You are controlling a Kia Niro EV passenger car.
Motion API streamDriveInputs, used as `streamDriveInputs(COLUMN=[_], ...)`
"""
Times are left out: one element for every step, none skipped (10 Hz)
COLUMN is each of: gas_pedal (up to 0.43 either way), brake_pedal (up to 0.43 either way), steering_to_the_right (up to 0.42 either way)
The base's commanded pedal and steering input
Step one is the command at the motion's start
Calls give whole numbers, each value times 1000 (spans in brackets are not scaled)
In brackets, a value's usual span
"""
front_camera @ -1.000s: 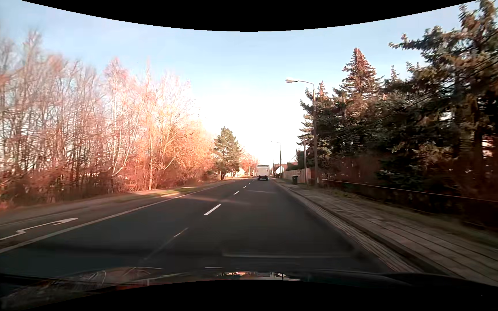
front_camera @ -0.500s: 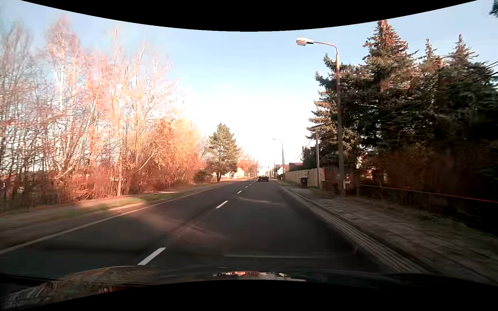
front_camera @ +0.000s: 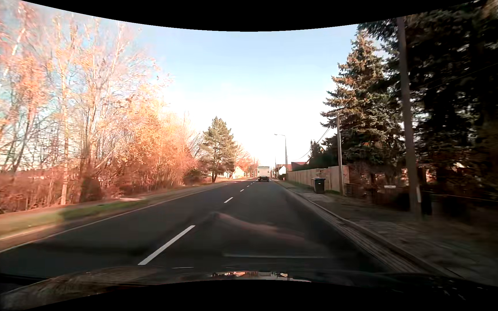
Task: Follow the waypoints while adhering to traffic rules and regulations
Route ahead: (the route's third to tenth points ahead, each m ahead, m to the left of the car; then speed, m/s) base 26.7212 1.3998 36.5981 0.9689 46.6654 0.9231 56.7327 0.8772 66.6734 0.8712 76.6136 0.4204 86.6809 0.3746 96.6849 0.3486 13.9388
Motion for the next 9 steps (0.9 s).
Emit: streamDriveInputs(gas_pedal=[130,130,130,130,130,130,130,130,130], brake_pedal=[0,0,0,0,0,0,0,0,0], steering_to_the_right=[-2,-2,-2,-2,-2,-2,-2,-2,-2])
